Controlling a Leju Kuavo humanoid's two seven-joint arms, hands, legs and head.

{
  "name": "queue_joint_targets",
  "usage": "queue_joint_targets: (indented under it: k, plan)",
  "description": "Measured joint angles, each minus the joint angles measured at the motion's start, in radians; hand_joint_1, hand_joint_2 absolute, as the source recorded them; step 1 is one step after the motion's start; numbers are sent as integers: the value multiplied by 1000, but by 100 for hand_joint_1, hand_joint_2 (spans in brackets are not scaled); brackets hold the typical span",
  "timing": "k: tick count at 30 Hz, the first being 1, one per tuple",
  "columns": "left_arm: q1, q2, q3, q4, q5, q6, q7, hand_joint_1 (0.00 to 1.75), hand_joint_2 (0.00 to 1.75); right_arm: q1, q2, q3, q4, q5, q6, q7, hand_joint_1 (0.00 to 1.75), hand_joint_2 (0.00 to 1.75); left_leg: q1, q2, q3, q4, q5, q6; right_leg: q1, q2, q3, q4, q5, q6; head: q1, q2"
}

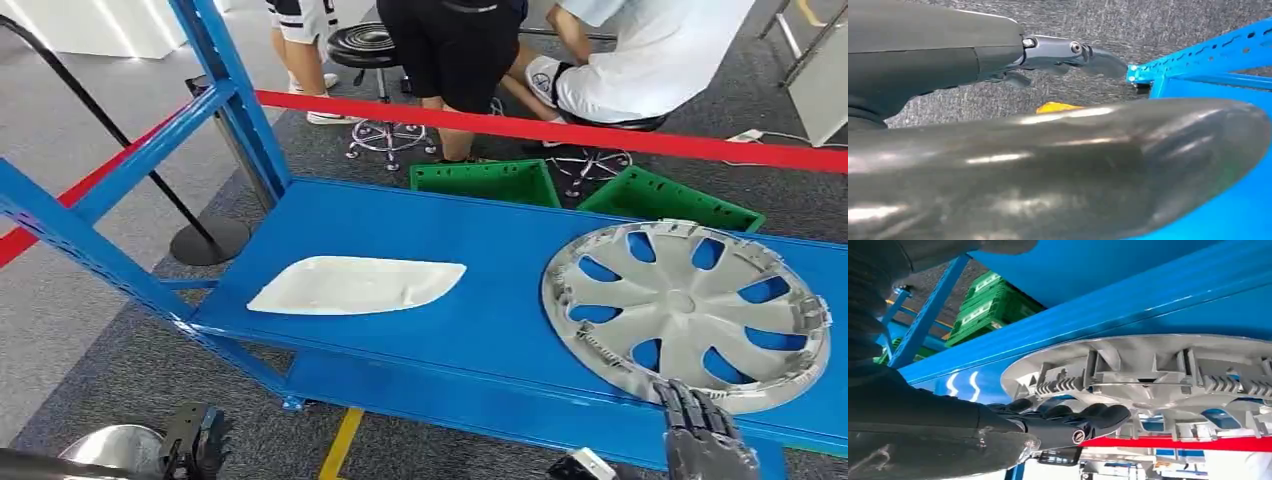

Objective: Take the parts from the cabinet and place them on the table.

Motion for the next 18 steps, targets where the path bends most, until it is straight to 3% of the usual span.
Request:
queue_joint_targets:
  k: [8,18]
  plan:
    - [0,0,0,0,0,-2,0,0,0,8,0,-11,-5,3,11,2,0,175,-2,0,0,0,0,1,-3,0,1,-3,4,5,0,0]
    - [1,-8,2,0,-6,-7,-2,0,0,27,0,-90,-54,61,84,-23,0,175,-2,0,0,0,1,1,-4,0,2,-4,5,5,0,0]
